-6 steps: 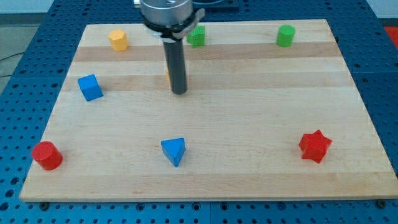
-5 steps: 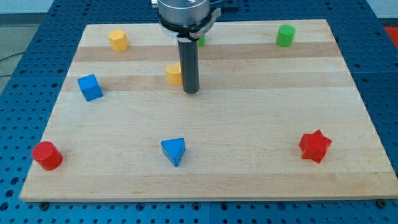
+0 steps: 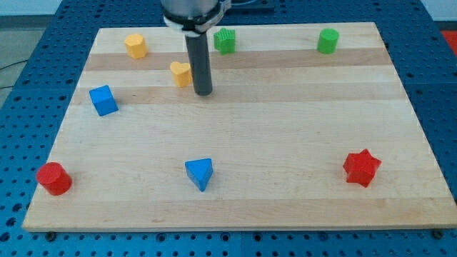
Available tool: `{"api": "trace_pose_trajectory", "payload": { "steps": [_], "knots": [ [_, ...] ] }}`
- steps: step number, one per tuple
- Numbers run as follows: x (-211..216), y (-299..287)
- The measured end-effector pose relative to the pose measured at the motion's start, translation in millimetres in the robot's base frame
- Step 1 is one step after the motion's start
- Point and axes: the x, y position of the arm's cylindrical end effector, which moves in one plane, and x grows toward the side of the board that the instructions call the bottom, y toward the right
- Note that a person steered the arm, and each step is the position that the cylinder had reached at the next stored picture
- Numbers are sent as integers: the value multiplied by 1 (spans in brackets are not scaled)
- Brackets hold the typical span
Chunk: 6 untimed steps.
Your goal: Push the yellow heart bottom right to the yellow hexagon
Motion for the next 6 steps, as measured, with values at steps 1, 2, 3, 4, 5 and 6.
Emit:
{"api": "trace_pose_trajectory", "payload": {
  "steps": [1,2,3,4,5,6],
  "knots": [
    [-24,-25],
    [-44,-72],
    [-44,-73],
    [-44,-84],
    [-47,-85],
    [24,-86]
  ]
}}
